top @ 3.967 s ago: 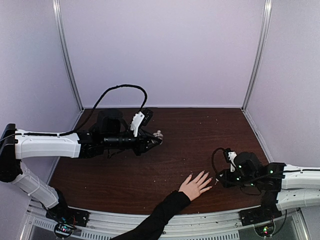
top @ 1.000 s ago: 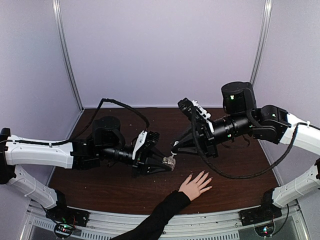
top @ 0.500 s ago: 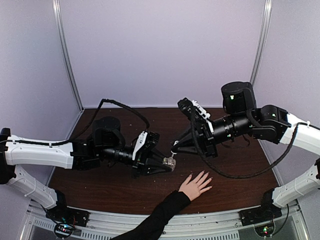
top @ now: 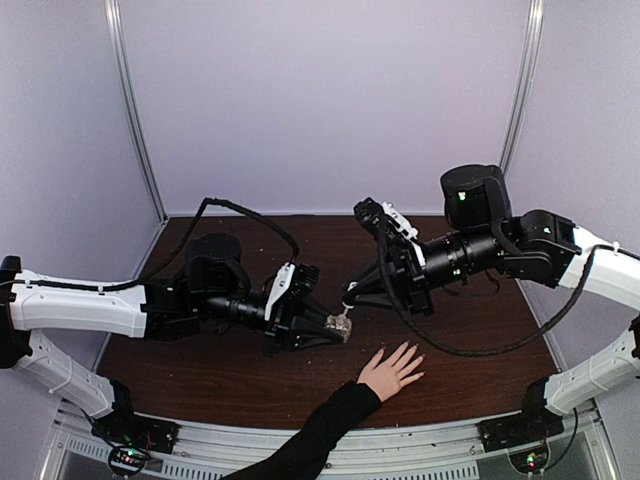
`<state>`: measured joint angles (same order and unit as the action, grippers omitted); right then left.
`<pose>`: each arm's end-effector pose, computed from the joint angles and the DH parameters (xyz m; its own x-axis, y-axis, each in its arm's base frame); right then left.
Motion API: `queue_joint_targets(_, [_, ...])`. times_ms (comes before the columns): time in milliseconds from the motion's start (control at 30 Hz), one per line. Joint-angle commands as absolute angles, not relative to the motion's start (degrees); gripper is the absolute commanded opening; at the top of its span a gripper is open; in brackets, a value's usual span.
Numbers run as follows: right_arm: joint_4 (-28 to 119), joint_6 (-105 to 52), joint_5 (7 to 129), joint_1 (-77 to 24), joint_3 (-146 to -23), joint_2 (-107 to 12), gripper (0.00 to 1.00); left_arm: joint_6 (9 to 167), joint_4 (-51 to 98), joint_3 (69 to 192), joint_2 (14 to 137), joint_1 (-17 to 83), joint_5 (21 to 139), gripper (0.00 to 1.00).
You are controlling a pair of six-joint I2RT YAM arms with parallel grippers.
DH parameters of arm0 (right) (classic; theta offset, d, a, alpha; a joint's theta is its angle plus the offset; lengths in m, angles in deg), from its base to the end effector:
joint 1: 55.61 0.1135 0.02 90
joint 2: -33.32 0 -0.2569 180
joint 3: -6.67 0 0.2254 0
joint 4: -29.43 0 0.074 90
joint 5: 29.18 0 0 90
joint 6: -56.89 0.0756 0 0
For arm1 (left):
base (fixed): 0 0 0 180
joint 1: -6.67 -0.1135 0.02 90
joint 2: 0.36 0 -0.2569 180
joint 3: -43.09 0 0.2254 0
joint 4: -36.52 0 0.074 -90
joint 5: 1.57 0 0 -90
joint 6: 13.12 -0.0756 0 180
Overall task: Paint the nails
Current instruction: Close the cap of the nail polish bottle.
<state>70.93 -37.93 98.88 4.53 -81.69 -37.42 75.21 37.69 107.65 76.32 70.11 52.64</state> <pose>0.0951 0.2593 0.3702 -0.1199 -0.3417 -0.9321 -0.9770 -0.1260 0.1719 0.1009 -0.3007 0.2905 -0.0563 0.1654 -0.9846 0.9843 -0.1558 -0.0824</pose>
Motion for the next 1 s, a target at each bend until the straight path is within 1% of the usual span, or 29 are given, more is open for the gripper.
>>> queue_joint_targets(0, [70.7, -38.9, 98.7, 5.1, -83.4, -37.8, 0.00, 74.9, 39.6, 108.2, 75.4, 70.4, 53.1, 0.00])
queue_joint_targets(167, [71.0, -39.3, 98.6, 5.5, -83.4, -37.9, 0.00, 76.1, 37.0, 110.2, 76.2, 70.3, 54.6, 0.00])
queue_joint_targets(967, [71.7, -40.4, 95.2, 6.0, -83.3, -39.0, 0.00, 76.3, 38.3, 109.9, 76.3, 70.4, 54.5, 0.00])
